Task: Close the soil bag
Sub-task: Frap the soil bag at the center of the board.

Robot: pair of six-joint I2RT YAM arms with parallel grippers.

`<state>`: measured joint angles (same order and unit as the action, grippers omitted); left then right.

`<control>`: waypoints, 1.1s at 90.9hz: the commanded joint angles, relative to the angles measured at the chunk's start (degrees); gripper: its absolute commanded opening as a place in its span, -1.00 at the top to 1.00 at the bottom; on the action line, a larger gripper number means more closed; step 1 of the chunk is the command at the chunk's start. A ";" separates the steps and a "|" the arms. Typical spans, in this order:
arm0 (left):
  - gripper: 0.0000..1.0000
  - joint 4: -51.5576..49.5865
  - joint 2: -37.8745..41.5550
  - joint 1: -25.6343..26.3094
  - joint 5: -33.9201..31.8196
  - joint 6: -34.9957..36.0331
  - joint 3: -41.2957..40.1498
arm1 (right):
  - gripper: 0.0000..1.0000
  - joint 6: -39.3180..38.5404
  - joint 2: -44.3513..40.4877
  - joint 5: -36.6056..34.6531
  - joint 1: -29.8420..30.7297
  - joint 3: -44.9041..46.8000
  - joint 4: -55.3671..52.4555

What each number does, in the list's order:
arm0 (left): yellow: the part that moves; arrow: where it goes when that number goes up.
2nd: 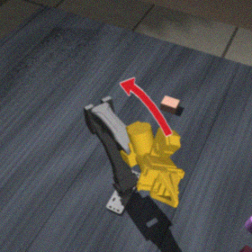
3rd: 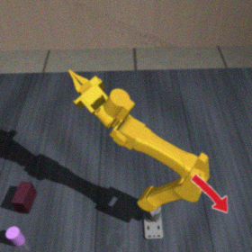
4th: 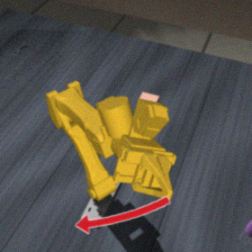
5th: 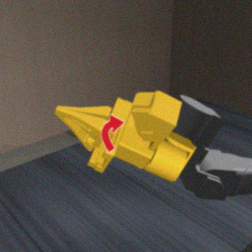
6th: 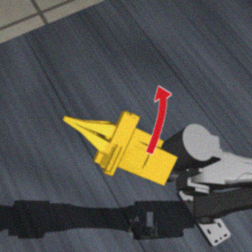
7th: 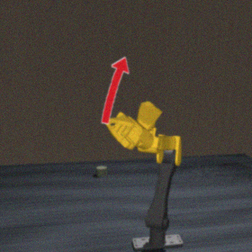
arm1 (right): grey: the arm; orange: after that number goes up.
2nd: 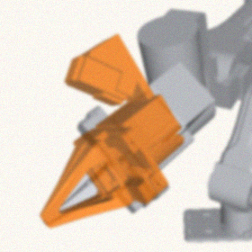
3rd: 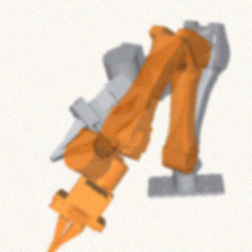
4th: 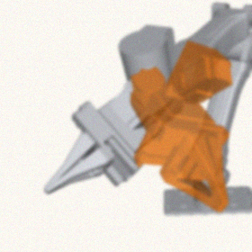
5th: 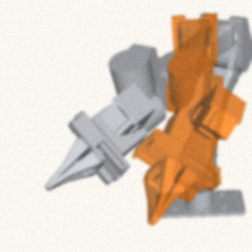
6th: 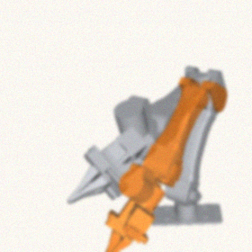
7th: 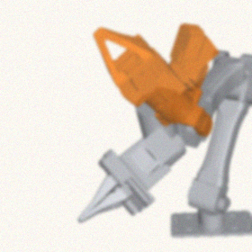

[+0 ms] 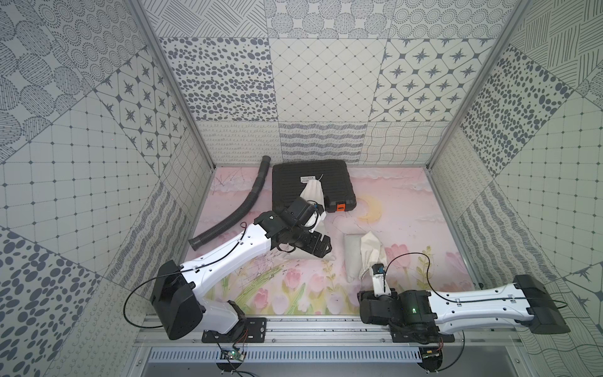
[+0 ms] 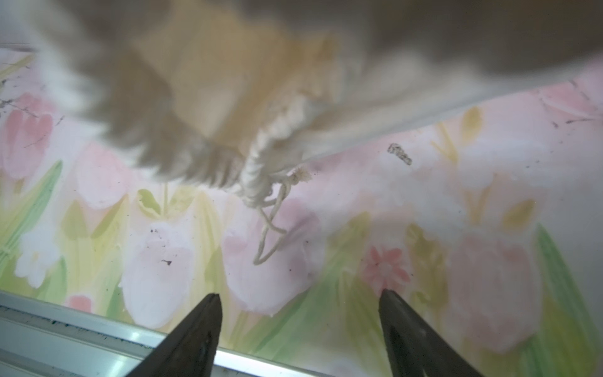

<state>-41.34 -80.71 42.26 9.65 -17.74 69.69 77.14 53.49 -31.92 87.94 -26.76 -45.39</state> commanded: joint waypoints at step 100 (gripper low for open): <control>-0.92 3.76 -0.55 0.31 0.72 -2.81 -0.68 | 1.00 -18.96 -11.18 4.79 -11.81 -12.49 -8.33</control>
<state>-41.01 -81.23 42.33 9.61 -19.53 68.58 60.07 47.68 -22.50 75.68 -32.38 -42.98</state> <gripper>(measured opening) 0.959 0.062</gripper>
